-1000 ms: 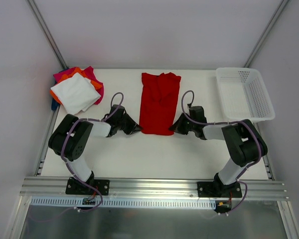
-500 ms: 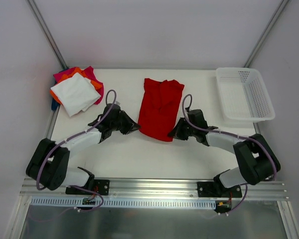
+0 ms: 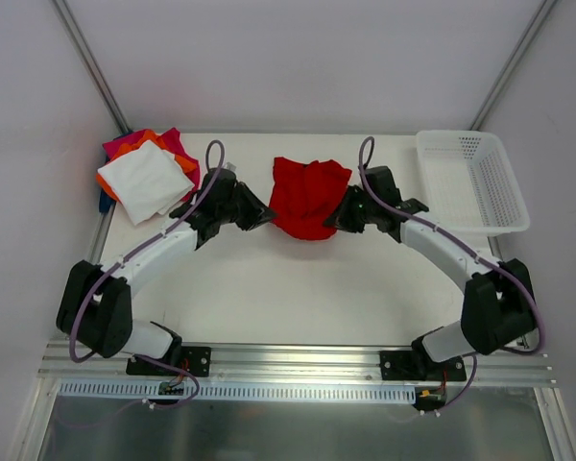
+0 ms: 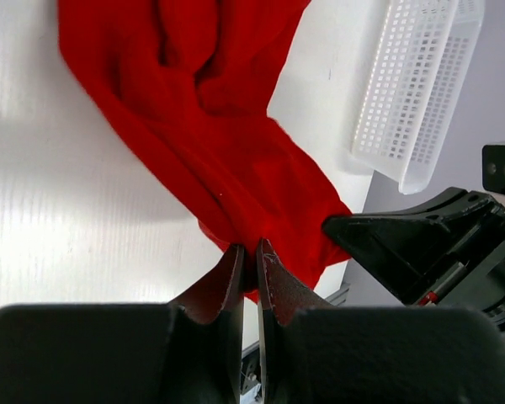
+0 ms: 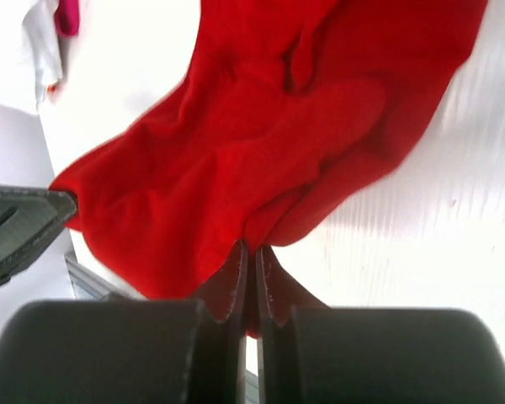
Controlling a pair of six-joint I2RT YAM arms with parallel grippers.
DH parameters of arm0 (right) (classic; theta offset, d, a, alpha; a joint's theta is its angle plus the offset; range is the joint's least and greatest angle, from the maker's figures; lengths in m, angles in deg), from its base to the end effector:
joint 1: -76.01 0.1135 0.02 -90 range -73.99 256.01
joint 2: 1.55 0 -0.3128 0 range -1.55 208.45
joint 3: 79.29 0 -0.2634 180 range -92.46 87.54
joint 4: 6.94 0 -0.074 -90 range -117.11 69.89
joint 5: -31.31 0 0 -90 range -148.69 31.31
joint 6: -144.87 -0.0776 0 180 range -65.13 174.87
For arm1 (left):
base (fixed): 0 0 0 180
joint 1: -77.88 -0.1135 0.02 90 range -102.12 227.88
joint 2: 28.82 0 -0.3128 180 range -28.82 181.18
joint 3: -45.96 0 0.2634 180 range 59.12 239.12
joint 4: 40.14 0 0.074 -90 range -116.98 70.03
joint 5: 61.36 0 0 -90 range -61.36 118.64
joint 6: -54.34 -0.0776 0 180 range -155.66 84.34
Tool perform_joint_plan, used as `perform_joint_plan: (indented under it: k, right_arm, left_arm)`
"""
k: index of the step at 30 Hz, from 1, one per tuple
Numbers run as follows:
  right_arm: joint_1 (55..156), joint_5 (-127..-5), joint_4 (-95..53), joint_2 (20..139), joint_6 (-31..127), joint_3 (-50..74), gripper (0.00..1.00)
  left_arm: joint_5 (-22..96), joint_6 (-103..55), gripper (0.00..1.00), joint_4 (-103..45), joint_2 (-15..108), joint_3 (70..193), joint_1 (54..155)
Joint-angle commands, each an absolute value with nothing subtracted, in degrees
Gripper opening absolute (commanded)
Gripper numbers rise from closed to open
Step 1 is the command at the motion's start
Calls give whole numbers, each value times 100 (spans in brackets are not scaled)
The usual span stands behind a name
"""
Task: Fold and stack the t-shirts
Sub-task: Fold the tshirt
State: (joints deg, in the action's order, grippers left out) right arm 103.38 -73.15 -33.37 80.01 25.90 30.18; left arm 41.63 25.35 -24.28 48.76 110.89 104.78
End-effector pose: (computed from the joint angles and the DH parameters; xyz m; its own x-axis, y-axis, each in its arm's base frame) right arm 0.3028 0.1786 0.2818 -0.7734 0.1277 -0.6209 -0.2819 0.8080 0.5173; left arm 0.2964 -0.1699 0.2899 -0.7460 -0.5773 -0.3320 -0.0733 0.5667 -0.8206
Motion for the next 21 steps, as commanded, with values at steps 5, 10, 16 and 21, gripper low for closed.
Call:
perform_joint_plan:
  k: [5, 10, 16, 21]
  right_arm:
    - [9851, -7433, -3971, 9292, 2841, 1654, 1]
    - [9483, -7539, -4137, 10091, 3034, 549, 1]
    - [9043, -7864, -4331, 11550, 2965, -842, 1]
    - [8875, -7785, -4279, 12649, 2745, -1836, 8]
  left_arm:
    - [4691, 2208, 0, -2346, 6589, 12861, 10162]
    - [5078, 2296, 0, -2328, 7611, 13926, 9846]
    - [5403, 2296, 0, -2302, 8850, 15324, 9573]
    - [5457, 2129, 0, -2302, 9800, 16291, 9414]
